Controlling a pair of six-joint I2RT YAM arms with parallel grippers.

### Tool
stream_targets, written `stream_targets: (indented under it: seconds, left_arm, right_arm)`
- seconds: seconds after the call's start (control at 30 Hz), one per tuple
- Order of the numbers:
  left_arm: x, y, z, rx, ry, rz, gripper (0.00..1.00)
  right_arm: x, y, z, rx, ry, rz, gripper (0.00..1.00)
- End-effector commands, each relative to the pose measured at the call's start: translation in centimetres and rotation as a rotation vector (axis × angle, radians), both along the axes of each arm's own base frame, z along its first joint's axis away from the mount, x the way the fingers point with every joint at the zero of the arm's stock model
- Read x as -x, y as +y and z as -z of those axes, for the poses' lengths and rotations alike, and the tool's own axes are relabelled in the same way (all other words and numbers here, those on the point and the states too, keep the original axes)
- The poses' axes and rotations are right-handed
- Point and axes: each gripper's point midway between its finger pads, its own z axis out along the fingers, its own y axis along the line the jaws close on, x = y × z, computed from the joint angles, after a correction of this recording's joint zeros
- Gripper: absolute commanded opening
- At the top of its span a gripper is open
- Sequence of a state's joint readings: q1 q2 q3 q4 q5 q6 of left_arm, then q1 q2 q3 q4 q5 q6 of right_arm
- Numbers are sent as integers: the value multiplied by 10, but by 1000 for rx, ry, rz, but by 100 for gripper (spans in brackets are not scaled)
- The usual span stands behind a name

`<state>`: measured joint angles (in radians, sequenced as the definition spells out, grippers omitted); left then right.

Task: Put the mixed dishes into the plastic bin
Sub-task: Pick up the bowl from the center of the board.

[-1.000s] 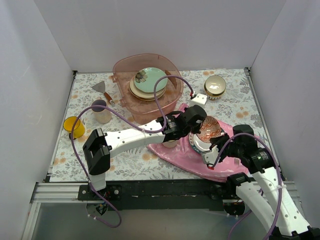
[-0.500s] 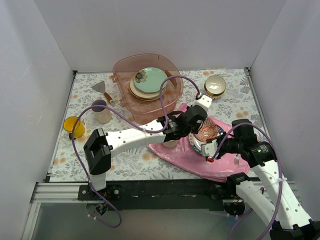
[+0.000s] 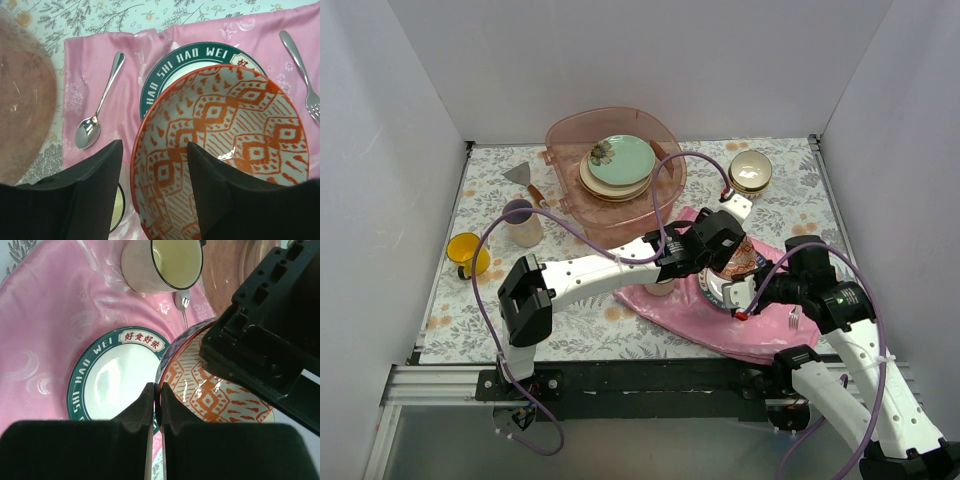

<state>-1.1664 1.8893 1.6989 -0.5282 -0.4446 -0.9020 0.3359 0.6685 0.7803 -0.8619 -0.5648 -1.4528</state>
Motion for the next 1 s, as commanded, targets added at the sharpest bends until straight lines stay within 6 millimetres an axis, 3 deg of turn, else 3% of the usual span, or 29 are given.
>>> stream_targets:
  seconds: [0.0, 0.2, 0.37, 0.57, 0.67, 0.73, 0.97]
  left_arm:
    - [-2, 10, -12, -29, -18, -22, 56]
    - [-1, 10, -26, 1, -32, -29, 61]
    - [0, 8, -32, 16, -40, -24, 58]
    - [1, 6, -32, 18, -38, -12, 42]
    - [1, 5, -29, 11, -36, -6, 23]
    - [1, 5, -31, 15, -39, -7, 1]
    - [-1, 15, -33, 43, -51, -58, 0]
  right_arm:
    - [-12, 9, -36, -68, -126, -22, 10]
    - [-12, 8, -28, -56, -100, -16, 10]
    - [-13, 8, -24, -49, -81, -16, 10]
    - [-13, 9, -22, -49, -69, -12, 10]
    - [-13, 9, -20, -48, -52, -10, 10]
    - [-12, 9, -17, -50, -37, -9, 10]
    - [-9, 13, -15, -94, 26, 13, 13]
